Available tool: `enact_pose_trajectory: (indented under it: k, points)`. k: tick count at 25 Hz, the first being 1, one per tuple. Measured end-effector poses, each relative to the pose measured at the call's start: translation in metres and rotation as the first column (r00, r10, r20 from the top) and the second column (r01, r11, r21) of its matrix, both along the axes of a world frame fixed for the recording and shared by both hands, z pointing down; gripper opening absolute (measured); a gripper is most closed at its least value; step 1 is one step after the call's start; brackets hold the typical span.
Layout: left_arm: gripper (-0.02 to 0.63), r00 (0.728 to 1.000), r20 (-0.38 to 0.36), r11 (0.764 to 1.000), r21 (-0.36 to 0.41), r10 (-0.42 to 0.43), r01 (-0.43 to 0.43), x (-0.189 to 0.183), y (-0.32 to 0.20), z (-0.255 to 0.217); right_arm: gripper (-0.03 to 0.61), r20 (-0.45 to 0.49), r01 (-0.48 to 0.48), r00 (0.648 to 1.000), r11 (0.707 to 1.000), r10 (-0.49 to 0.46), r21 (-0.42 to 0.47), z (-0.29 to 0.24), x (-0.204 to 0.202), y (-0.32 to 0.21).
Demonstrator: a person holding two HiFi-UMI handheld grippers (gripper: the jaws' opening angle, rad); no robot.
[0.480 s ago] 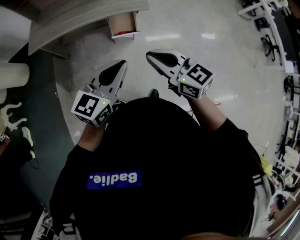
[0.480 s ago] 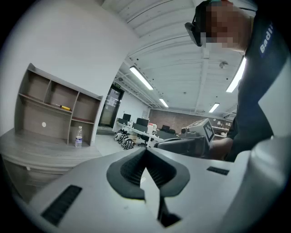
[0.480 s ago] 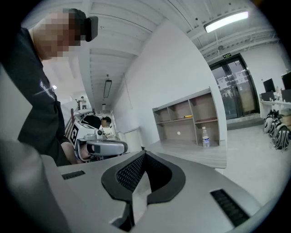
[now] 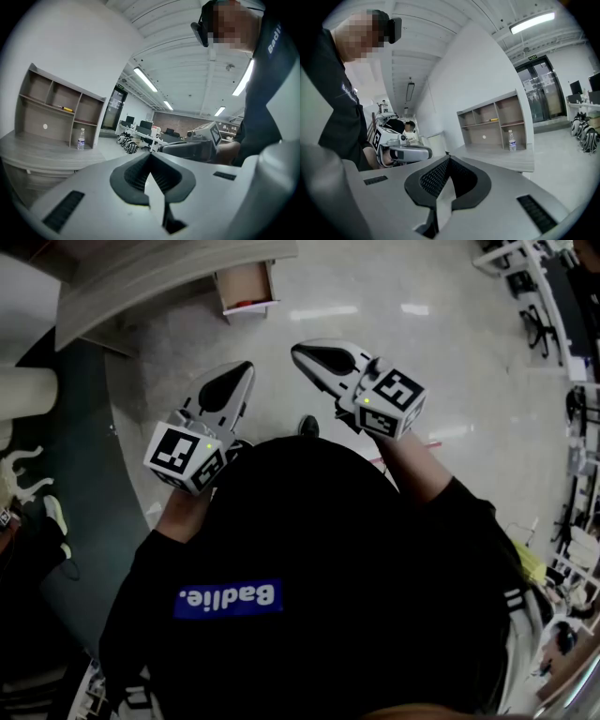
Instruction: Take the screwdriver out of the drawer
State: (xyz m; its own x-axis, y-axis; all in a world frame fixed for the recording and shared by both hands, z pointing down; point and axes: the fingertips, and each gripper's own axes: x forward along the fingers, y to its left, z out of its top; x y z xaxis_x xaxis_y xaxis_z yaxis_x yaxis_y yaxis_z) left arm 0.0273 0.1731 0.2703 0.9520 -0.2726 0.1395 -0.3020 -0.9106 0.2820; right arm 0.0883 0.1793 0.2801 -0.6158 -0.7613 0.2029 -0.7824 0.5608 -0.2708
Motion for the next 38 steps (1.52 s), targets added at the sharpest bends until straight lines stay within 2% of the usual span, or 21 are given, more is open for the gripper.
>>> enact_pose_trajectory:
  k: [8,28,38]
  points:
    - [0.002,1.0,-0.011,1.0,-0.004,0.024,-0.024,0.005,0.002,-0.005,0.029,-0.005,-0.015,1.0,1.0,0.015,-0.003,-0.005,0.002,0.001]
    - [0.002,0.999,-0.046,1.0,0.001,0.026,-0.026,-0.073,-0.005,-0.006,0.031,-0.034,-0.046,0.998,0.999,0.046,-0.013,-0.001,-0.069,-0.007]
    - [0.002,0.997,-0.05,0.998,-0.022,0.056,-0.057,-0.094,-0.011,-0.002,0.031,-0.027,-0.077,0.997,0.996,0.076,-0.04,0.005,-0.089,-0.011]
